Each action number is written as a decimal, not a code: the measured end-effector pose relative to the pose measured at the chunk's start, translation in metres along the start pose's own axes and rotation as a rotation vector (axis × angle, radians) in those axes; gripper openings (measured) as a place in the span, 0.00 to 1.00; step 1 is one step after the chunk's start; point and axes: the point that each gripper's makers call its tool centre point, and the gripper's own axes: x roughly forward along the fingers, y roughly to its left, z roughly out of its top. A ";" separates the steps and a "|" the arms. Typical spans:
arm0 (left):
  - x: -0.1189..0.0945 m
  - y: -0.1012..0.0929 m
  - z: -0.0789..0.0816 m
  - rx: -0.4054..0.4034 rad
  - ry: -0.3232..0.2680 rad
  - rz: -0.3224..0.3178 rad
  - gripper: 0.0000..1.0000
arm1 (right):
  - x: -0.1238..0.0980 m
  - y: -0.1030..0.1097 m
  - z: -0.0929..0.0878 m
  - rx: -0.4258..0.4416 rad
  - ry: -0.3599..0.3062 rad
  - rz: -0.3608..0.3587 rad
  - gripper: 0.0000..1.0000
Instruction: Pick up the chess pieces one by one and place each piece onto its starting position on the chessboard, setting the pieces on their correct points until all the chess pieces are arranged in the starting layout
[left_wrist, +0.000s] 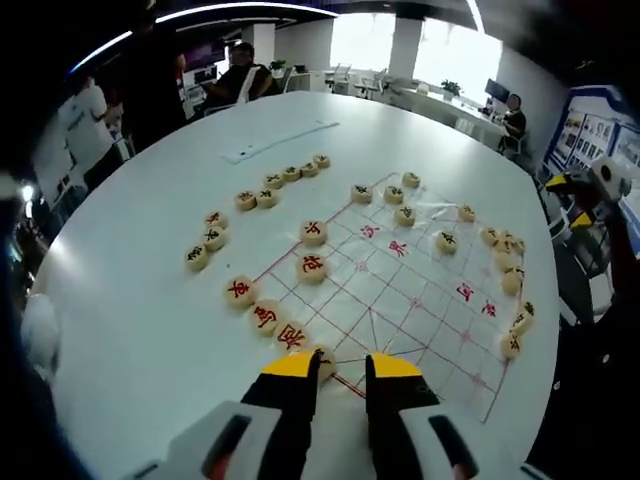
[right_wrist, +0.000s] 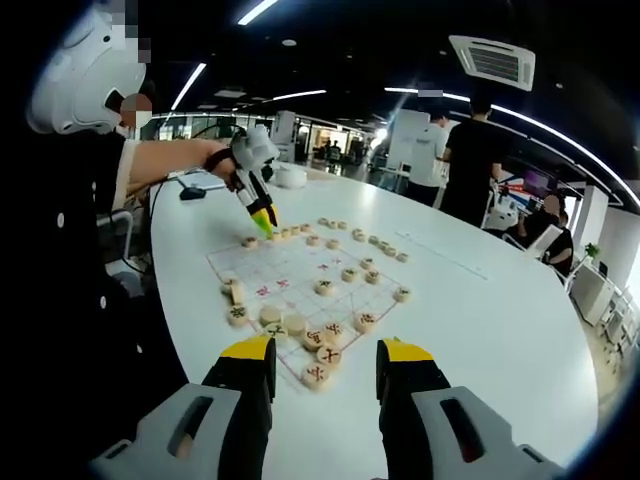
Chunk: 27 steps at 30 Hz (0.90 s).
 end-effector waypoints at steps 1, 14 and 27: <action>-0.004 -0.001 -0.003 0.003 -0.001 0.005 0.22 | 0.001 0.000 0.000 0.001 0.000 0.002 0.41; -0.083 -0.051 -0.031 0.052 -0.272 -0.018 0.56 | 0.004 -0.006 0.001 0.012 -0.016 -0.002 0.46; -0.144 -0.031 -0.116 -0.156 -0.366 0.229 0.59 | -0.001 -0.002 -0.001 0.029 -0.014 -0.001 0.51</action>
